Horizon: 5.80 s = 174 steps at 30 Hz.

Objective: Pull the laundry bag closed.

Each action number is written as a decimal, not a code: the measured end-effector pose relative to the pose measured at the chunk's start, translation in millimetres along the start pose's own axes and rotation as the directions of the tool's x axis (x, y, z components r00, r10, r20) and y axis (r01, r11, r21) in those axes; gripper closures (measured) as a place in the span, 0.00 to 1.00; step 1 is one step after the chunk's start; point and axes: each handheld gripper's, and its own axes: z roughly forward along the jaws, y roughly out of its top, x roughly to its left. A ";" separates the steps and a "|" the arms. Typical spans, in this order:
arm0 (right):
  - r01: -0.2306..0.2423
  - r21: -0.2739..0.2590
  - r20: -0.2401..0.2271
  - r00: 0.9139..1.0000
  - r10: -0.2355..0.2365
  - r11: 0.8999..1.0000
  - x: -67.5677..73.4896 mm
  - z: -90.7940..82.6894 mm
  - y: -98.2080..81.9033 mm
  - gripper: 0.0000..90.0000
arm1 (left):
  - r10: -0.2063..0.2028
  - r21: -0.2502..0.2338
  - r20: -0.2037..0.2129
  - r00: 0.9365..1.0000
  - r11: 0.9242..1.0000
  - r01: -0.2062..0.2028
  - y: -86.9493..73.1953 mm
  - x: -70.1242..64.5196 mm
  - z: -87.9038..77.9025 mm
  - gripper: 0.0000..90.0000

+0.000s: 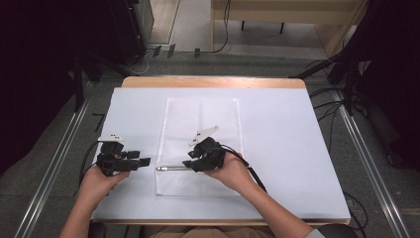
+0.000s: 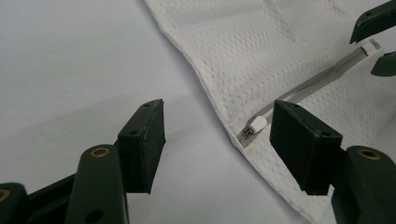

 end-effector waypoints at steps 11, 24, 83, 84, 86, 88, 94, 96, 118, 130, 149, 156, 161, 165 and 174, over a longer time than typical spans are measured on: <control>0.025 0.006 -0.022 0.999 -0.025 1.000 7.3 23.5 5.4 0.69 | 0.004 0.006 -0.001 1.000 1.000 -0.004 -0.2 -0.4 1.0 0.40; 0.016 0.013 -0.056 0.998 -0.015 1.000 12.1 40.7 7.7 0.82 | 0.001 0.007 -0.001 1.000 1.000 -0.001 -0.5 0.6 0.5 0.40; 0.024 0.041 -0.093 0.995 -0.020 0.999 27.2 99.7 26.8 0.93 | -0.022 -0.003 -0.004 1.000 1.000 0.022 -3.6 8.4 -5.0 0.40; 0.035 0.041 -0.089 0.996 -0.031 0.999 28.1 99.5 26.8 0.93 | -0.022 -0.002 -0.004 1.000 1.000 0.022 -3.6 8.4 -5.0 0.40; 0.051 0.040 -0.078 0.996 -0.048 0.998 31.3 99.5 26.3 0.93 | -0.026 -0.003 -0.005 1.000 1.000 0.026 -3.9 8.8 -5.8 0.40; 0.052 0.038 -0.077 0.996 -0.049 0.998 31.8 99.8 26.2 0.93 | -0.027 -0.005 -0.005 1.000 1.000 0.027 -4.0 8.9 -6.2 0.40; 0.147 0.000 -0.029 0.989 -0.146 0.989 41.6 102.3 21.8 0.92 | -0.029 -0.009 -0.004 1.000 1.000 0.029 -4.4 9.4 -7.4 0.40; 0.148 0.000 -0.028 0.989 -0.148 0.989 42.4 101.9 21.4 0.93 | -0.030 -0.011 -0.005 1.000 0.999 0.030 -4.6 9.5 -7.8 0.40; 0.105 -0.006 -0.070 0.992 -0.106 0.994 26.8 86.6 30.4 0.98 | 0.024 0.019 0.064 0.998 0.999 -0.026 -5.0 4.9 -1.7 0.45; 0.109 -0.029 -0.078 0.991 -0.111 0.994 23.8 71.8 42.7 0.98 | 0.076 0.087 0.149 0.986 0.992 -0.090 -5.5 -3.4 13.2 0.58; 0.129 -0.044 -0.130 0.982 -0.134 0.991 25.3 62.4 45.1 0.98 | 0.092 0.142 0.217 0.972 0.982 -0.124 0.6 -8.7 25.7 0.82; 0.132 -0.038 -0.143 0.980 -0.136 0.991 25.4 63.2 44.5 0.98 | 0.131 0.144 0.206 0.970 0.976 -0.163 1.6 -10.6 26.7 0.92; 0.128 -0.036 -0.144 0.981 -0.132 0.991 25.3 64.0 43.8 0.98 | 0.131 0.152 0.199 0.971 0.975 -0.162 2.5 -11.4 27.0 0.96; 0.125 -0.035 -0.142 0.981 -0.129 0.992 24.3 64.1 43.3 0.98 | 0.137 0.156 0.195 0.971 0.973 -0.169 3.7 -12.6 26.7 0.97; 0.116 -0.031 -0.139 0.983 -0.119 0.993 22.6 65.8 40.6 0.98 | 0.119 0.178 0.201 0.972 0.972 -0.155 5.2 -12.7 26.3 0.98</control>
